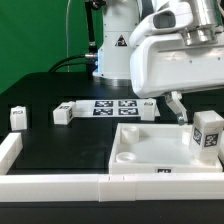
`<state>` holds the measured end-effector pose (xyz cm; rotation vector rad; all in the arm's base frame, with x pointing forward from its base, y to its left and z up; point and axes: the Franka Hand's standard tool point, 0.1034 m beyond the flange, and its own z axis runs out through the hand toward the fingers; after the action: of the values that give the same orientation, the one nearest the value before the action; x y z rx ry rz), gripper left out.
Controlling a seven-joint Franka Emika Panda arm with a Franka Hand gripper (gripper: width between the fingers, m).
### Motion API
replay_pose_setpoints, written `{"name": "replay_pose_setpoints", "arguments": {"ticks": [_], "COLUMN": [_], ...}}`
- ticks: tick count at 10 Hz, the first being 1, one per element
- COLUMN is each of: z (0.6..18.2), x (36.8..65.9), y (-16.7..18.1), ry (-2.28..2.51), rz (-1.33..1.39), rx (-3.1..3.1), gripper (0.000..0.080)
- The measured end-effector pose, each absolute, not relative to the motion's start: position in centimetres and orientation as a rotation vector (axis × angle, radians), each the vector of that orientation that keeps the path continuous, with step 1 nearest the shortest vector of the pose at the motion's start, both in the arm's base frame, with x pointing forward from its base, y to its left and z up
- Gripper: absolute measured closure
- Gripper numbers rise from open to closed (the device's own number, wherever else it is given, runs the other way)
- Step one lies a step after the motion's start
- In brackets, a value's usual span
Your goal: Assemble one leg
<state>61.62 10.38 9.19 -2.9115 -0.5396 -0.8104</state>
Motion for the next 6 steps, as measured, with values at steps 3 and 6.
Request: {"name": "replay_pose_setpoints", "arguments": {"ticks": [3, 6], "z": [8.8, 9.3], "x": [61.5, 61.2], "y": [11.4, 11.0], "ry": [-0.484, -0.495], "rz": [-0.480, -0.054], "rx": [-2.965, -3.003], "gripper": [0.0150, 0.0150]}}
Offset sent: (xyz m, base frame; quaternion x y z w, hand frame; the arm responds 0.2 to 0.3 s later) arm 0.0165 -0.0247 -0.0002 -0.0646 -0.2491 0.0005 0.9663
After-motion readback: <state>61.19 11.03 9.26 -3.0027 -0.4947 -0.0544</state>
